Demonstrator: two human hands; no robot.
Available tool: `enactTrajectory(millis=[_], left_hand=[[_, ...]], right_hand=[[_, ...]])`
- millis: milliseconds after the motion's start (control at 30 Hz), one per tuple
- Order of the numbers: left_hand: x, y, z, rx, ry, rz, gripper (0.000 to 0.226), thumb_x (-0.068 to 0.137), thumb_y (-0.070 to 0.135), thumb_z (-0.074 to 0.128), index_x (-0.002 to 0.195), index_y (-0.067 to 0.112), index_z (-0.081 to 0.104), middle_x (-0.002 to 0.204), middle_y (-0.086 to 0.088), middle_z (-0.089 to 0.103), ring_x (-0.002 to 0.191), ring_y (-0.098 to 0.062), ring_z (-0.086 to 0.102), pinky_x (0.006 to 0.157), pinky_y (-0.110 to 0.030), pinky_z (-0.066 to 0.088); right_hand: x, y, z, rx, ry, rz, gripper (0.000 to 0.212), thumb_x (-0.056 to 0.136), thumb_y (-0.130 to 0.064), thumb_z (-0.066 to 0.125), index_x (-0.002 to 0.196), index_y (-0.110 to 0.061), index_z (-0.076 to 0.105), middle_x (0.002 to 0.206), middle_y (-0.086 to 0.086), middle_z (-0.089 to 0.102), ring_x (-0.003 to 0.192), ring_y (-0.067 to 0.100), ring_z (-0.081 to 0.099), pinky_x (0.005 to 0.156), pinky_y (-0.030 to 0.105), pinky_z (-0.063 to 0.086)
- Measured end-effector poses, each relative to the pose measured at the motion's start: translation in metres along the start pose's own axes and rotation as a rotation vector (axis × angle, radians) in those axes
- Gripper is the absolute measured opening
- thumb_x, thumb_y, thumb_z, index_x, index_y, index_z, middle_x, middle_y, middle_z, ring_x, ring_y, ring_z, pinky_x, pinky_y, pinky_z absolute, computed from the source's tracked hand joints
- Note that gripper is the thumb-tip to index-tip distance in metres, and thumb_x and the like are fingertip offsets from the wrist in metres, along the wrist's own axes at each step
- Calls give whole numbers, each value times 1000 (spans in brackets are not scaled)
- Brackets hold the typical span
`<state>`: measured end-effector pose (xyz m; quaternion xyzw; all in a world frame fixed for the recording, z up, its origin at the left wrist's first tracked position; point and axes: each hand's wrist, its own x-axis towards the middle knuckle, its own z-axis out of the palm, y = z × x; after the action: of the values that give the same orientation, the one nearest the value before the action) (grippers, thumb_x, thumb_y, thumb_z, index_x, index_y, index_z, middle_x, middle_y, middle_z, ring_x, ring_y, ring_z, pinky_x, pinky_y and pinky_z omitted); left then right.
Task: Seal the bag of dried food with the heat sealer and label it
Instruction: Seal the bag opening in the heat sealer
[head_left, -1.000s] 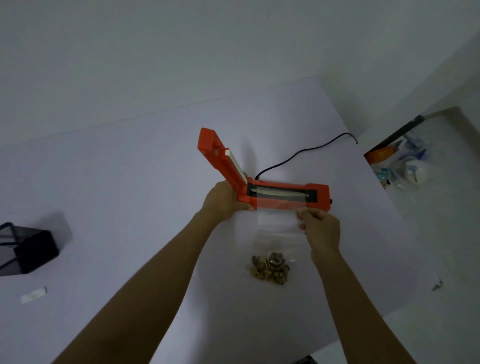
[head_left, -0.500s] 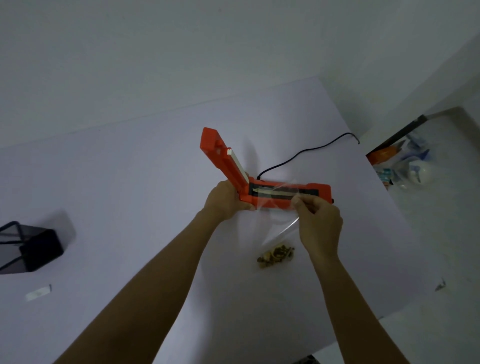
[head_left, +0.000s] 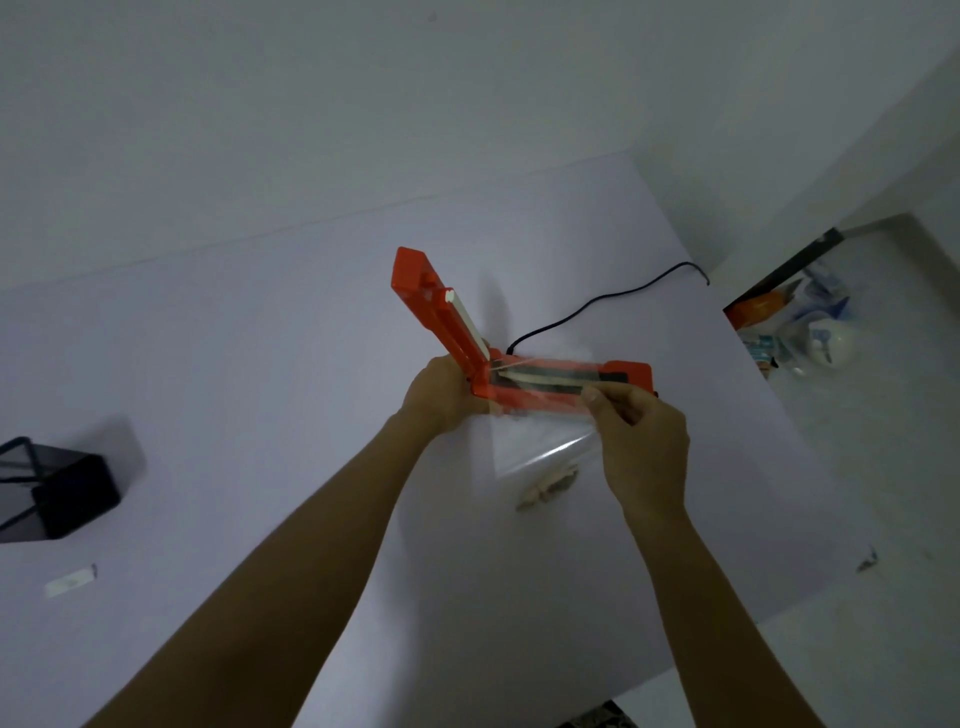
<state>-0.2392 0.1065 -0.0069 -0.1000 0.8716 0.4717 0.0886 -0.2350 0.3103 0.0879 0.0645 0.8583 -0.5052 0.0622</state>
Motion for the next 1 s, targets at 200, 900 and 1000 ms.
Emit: enactTrajectory(millis=[200, 900, 1000], left_hand=[[-13, 9, 0, -30, -11, -4, 67, 79, 19, 76, 135, 9, 42, 124, -3, 54, 112, -18, 55, 90, -11, 39], [-186, -64, -43, -482, -174, -420, 18, 88, 6, 64, 106, 3, 65, 106, -15, 71, 92, -23, 68, 80, -33, 53], [-200, -86, -45, -486, -49, -505, 32, 81, 11, 70, 111, 5, 61, 109, -23, 67, 87, -26, 67, 78, -36, 56]], right_hand=[[-2, 5, -14, 256, -95, 188, 5, 86, -22, 67, 84, -24, 70, 78, -1, 69, 63, 1, 62, 68, 22, 49], [-39, -1, 113, 346, -581, 260, 5, 87, -9, 65, 86, -14, 68, 89, 5, 72, 70, 13, 63, 71, 24, 54], [-42, 8, 148, 241, -616, 191, 8, 86, -9, 67, 81, -16, 66, 83, 6, 69, 70, 16, 64, 67, 26, 50]])
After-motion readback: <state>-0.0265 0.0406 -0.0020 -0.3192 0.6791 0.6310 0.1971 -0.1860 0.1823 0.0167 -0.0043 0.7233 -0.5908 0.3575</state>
